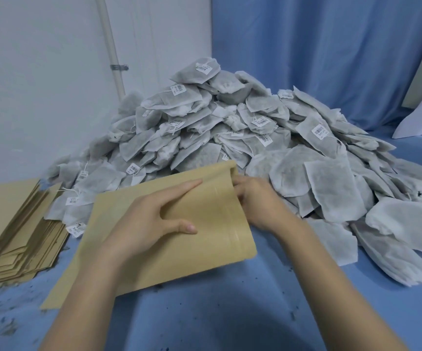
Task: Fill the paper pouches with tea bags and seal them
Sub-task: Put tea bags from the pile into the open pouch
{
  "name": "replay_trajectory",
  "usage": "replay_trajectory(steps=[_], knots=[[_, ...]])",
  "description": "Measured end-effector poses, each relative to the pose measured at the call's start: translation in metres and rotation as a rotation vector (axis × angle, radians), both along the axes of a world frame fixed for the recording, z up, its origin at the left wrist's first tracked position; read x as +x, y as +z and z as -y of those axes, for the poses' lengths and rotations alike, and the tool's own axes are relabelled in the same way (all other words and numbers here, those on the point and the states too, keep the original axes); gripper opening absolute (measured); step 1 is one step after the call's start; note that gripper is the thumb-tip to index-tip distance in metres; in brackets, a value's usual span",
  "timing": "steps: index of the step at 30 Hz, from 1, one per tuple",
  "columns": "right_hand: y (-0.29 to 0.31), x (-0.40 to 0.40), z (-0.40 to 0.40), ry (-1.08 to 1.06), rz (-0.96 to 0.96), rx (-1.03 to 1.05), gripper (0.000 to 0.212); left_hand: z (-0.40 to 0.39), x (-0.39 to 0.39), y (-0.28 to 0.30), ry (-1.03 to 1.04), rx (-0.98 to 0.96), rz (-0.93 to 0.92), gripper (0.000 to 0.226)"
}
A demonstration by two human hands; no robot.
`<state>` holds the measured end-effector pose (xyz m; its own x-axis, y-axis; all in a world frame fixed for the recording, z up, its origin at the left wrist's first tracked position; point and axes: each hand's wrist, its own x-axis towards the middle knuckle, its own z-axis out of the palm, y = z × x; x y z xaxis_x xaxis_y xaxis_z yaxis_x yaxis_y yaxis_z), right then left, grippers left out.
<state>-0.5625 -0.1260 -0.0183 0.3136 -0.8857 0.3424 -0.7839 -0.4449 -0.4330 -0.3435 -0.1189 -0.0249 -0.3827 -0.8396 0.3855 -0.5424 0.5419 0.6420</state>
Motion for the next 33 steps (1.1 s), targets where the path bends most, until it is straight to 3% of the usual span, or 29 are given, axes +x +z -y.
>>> replay_trajectory(steps=[3,5,7,8,11,13,14,15,17,18,25,27,30,33], knots=[[-0.002,0.016,0.016,-0.063,-0.006,0.152,0.041,-0.001,-0.012,-0.003,-0.020,-0.008,0.014,0.078],[-0.006,0.013,0.023,0.068,-0.118,0.305,0.034,0.000,-0.018,-0.007,0.000,-0.030,0.029,0.079],[-0.003,0.010,0.018,0.052,-0.109,0.497,0.010,0.000,-0.022,-0.009,0.020,-0.051,0.080,0.076],[-0.004,0.006,0.015,0.055,-0.074,0.575,0.021,0.001,-0.023,-0.009,0.029,-0.054,0.104,0.074],[-0.008,-0.007,0.013,0.117,0.238,0.433,0.027,0.002,-0.022,-0.010,0.046,-0.039,0.100,0.076],[-0.012,-0.021,0.015,-0.065,0.419,0.158,0.021,0.002,-0.021,-0.011,0.061,-0.025,0.082,0.077],[-0.013,-0.031,0.018,-0.234,0.344,0.000,0.020,0.002,-0.021,-0.012,0.066,-0.015,0.079,0.077],[-0.014,-0.040,0.021,-0.398,0.145,-0.125,0.023,0.002,-0.020,-0.012,0.070,-0.005,0.077,0.077],[-0.015,-0.052,0.026,-0.633,-0.310,-0.168,0.039,0.003,-0.018,-0.013,0.071,0.014,0.075,0.077],[-0.016,-0.054,0.028,-0.689,-0.432,-0.141,0.042,0.003,-0.018,-0.014,0.068,0.022,0.076,0.077],[-0.014,-0.060,0.035,-0.730,-0.371,-0.218,0.023,0.004,-0.011,-0.014,0.082,0.038,0.042,0.075],[-0.012,-0.061,0.028,-0.669,-0.128,-0.325,0.023,0.004,-0.009,-0.013,0.085,0.045,0.027,0.074],[0.000,-0.057,0.006,-0.560,0.591,-0.420,0.024,0.005,-0.007,-0.013,0.082,0.043,-0.002,0.074],[0.014,-0.058,-0.010,-0.415,1.125,-0.179,0.025,0.005,-0.005,-0.012,0.085,0.040,-0.026,0.074]])
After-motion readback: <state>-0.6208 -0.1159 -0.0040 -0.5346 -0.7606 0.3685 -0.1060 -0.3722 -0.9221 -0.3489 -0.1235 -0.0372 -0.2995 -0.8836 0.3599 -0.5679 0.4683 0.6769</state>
